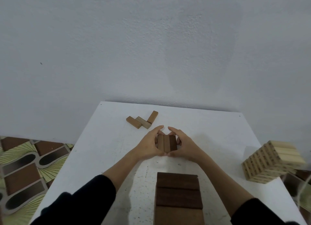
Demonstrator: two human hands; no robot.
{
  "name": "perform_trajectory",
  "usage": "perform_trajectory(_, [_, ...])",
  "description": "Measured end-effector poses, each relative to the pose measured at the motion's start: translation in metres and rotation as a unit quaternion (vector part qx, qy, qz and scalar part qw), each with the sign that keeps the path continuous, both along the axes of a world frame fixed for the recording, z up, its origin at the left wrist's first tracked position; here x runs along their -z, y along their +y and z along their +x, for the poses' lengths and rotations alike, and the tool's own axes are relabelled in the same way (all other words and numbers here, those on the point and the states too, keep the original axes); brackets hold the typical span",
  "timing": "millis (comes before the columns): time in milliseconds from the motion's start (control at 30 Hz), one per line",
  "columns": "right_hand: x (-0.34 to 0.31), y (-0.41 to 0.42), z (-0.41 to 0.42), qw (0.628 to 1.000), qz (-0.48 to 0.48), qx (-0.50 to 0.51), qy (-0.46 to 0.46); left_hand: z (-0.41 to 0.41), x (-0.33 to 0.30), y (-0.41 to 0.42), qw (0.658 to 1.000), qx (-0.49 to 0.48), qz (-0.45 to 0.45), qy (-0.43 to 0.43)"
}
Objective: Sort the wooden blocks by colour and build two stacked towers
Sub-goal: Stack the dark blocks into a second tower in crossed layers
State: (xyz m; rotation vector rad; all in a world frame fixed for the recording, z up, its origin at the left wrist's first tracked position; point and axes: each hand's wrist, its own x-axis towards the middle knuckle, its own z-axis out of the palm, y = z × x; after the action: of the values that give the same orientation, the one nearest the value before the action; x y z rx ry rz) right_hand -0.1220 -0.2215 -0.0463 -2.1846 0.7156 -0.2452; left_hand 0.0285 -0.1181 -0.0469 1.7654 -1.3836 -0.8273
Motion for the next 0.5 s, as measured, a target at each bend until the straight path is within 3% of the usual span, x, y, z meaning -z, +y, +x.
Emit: perform_trajectory(500, [-0.022, 0.009, -0.007, 1.0, -0.006, -0.001, 0.022, -0.004, -0.013, 0.008, 1.0, -0.01, 0.001, -0.016])
